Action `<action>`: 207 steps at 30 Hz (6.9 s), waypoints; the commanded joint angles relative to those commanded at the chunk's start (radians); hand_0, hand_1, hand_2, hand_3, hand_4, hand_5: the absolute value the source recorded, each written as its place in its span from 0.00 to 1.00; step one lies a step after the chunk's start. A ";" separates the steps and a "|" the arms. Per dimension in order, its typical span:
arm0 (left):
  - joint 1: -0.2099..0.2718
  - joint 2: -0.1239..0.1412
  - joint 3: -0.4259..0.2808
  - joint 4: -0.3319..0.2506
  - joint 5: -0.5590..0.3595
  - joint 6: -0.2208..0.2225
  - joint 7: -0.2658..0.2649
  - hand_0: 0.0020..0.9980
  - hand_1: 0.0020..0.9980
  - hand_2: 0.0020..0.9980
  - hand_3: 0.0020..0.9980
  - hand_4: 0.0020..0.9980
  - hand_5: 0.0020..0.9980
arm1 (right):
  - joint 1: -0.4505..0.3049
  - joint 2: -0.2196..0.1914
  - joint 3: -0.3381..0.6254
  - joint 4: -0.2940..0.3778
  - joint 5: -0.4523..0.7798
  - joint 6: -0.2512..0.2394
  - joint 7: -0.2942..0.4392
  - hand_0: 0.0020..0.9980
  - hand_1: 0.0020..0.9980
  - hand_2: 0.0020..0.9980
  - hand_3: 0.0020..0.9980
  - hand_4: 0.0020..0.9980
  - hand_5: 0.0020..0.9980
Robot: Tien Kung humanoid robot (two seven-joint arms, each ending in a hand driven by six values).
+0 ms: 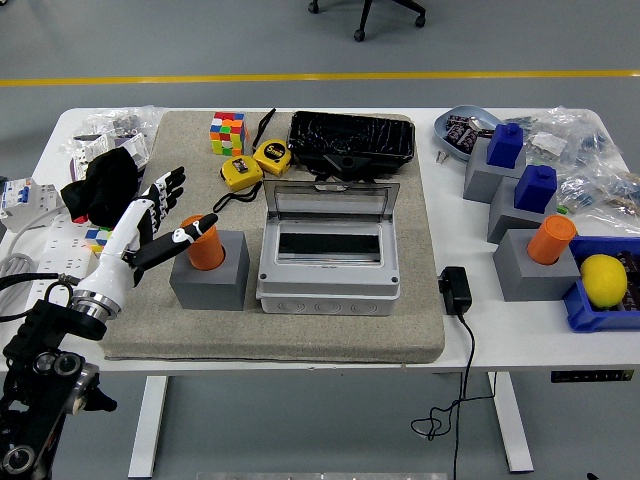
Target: Fetch the battery,place it into the box,close the lid of the box
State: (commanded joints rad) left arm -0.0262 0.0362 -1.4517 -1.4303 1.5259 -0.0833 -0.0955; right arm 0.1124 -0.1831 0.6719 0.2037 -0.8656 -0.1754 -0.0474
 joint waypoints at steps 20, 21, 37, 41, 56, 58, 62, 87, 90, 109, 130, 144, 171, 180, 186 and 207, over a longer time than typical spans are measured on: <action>-0.031 -0.022 0.039 0.070 -0.213 0.021 -0.008 0.87 0.97 0.94 0.93 1.00 0.10 | 0.003 -0.001 -0.009 -0.001 0.005 -0.001 -0.001 0.76 0.70 0.72 0.76 1.00 1.00; -0.031 -0.023 0.040 0.073 -0.220 0.025 -0.009 0.87 0.97 0.94 0.93 1.00 0.10 | 0.003 -0.001 -0.010 -0.001 0.006 -0.001 0.000 0.76 0.70 0.72 0.76 1.00 1.00; -0.034 -0.027 0.075 0.101 -0.301 0.059 -0.011 0.69 0.73 0.49 0.45 1.00 0.00 | 0.003 -0.004 -0.017 0.001 0.008 0.000 0.000 0.76 0.70 0.72 0.76 1.00 1.00; -0.037 -0.027 0.082 0.105 -0.308 0.073 -0.014 0.69 0.73 0.49 0.45 1.00 0.00 | 0.002 -0.005 -0.018 0.002 0.009 0.001 0.000 0.76 0.70 0.72 0.76 1.00 1.00; -0.049 -0.032 0.115 0.101 -0.306 0.096 -0.016 0.59 0.66 0.43 0.39 1.00 0.00 | 0.006 -0.006 -0.016 0.003 0.006 0.000 -0.003 0.76 0.70 0.72 0.76 1.00 1.00; -0.051 -0.031 0.121 0.098 -0.301 0.096 -0.015 0.59 0.66 0.43 0.39 1.00 0.00 | 0.007 -0.007 -0.015 0.002 0.006 -0.001 -0.003 0.76 0.70 0.72 0.76 1.00 1.00; -0.054 -0.031 0.126 0.095 -0.293 0.093 -0.014 0.67 0.72 0.54 0.53 1.00 0.00 | 0.007 -0.007 -0.016 0.003 0.006 -0.001 -0.004 0.76 0.70 0.72 0.76 1.00 1.00; -0.069 -0.028 0.185 0.097 -0.315 0.095 -0.014 0.65 0.73 0.58 0.62 1.00 0.00 | 0.009 -0.008 -0.014 0.003 0.003 -0.002 -0.008 0.76 0.70 0.72 0.76 1.00 1.00; -0.070 -0.027 0.189 0.095 -0.303 0.099 -0.012 0.65 0.73 0.58 0.62 1.00 0.00 | 0.008 -0.007 -0.015 0.003 0.004 -0.002 -0.008 0.76 0.70 0.72 0.76 1.00 1.00; -0.074 -0.027 0.211 0.084 -0.225 0.187 -0.021 0.14 0.21 0.17 0.16 1.00 0.00 | 0.005 -0.008 -0.023 0.003 0.013 -0.002 -0.006 0.76 0.70 0.72 0.76 1.00 1.00; -0.093 -0.027 0.221 0.095 -0.194 0.276 -0.052 0.08 0.08 0.11 0.11 1.00 0.00 | 0.010 -0.009 -0.021 0.002 0.015 -0.005 -0.007 0.76 0.70 0.72 0.76 1.00 1.00; -0.122 -0.025 0.216 0.051 -0.169 0.329 -0.074 0.04 0.03 0.09 0.10 0.97 0.00 | 0.013 -0.009 -0.020 0.003 0.012 -0.005 -0.009 0.76 0.70 0.72 0.76 1.00 1.00; -0.301 0.082 0.692 -0.092 0.232 0.426 -0.097 0.03 0.01 0.07 0.07 1.00 0.00 | 0.020 -0.015 -0.048 0.004 0.021 -0.006 -0.013 0.76 0.70 0.72 0.76 1.00 1.00; -0.409 0.071 0.862 0.030 0.184 0.447 -0.120 0.03 0.01 0.07 0.07 1.00 0.00 | 0.024 -0.017 -0.061 0.005 0.026 -0.007 -0.016 0.76 0.70 0.72 0.76 1.00 1.00; -0.468 0.023 0.872 0.185 0.147 0.476 -0.142 0.03 0.01 0.07 0.07 1.00 0.00 | 0.027 -0.016 -0.071 0.006 0.028 -0.007 -0.019 0.76 0.70 0.72 0.76 1.00 1.00; -0.538 -0.036 0.773 0.438 0.223 0.490 -0.143 0.04 0.01 0.07 0.07 1.00 0.03 | 0.034 -0.019 -0.079 0.007 0.030 -0.010 -0.023 0.75 0.70 0.72 0.76 1.00 1.00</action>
State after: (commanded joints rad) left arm -0.5637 0.0000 -0.6789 -0.9921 1.7492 0.4069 -0.2384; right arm 0.1460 -0.2016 0.5932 0.2110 -0.8352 -0.1854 -0.0703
